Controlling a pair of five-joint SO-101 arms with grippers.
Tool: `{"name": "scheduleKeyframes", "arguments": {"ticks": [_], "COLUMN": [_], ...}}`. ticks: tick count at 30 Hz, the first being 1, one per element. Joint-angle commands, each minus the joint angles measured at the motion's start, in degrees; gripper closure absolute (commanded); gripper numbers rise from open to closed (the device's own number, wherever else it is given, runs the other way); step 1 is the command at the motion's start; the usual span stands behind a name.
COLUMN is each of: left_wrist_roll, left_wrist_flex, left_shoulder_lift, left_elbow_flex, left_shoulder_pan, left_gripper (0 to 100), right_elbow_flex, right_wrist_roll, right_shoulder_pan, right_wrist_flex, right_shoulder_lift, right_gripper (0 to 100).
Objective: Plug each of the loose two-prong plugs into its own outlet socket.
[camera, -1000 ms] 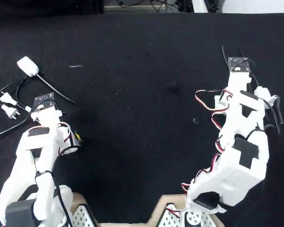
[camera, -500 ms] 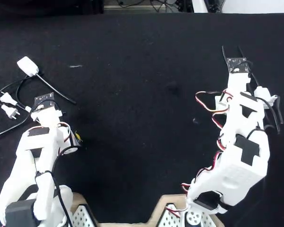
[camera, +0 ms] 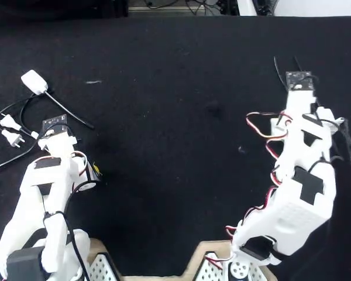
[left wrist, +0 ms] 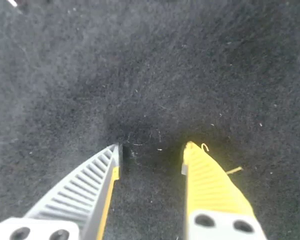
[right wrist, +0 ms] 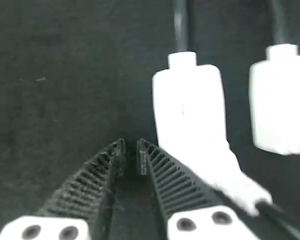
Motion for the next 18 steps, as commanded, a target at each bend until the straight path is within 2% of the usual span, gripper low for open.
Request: {"name": "scheduleKeyframes", "arguments": {"ticks": [1,7,14,18], "left_wrist_roll": [0.26,0.26,0.26,0.26], "left_wrist_flex": [-1.49,-1.49,-1.49,-1.49], "left_shoulder_lift": [0.26,0.26,0.26,0.26], "left_elbow_flex": [-1.54,-1.54,-1.54,-1.54], "left_shoulder_pan": [-1.54,-1.54,-1.54,-1.54], "left_gripper": [80,80,80,80], "right_elbow_flex": [-3.65,-3.47,-3.47,-3.47], "right_wrist_roll": [0.53,0.53,0.09,-1.93], "right_shoulder_pan": [2.73,2.37,-4.40,-9.23], "right_wrist_flex": [-1.76,-0.18,6.33,14.33], "right_shoulder_lift": [-0.31,-0.31,-2.24,-9.36], "right_gripper": [94.9,94.9,94.9,94.9]}}
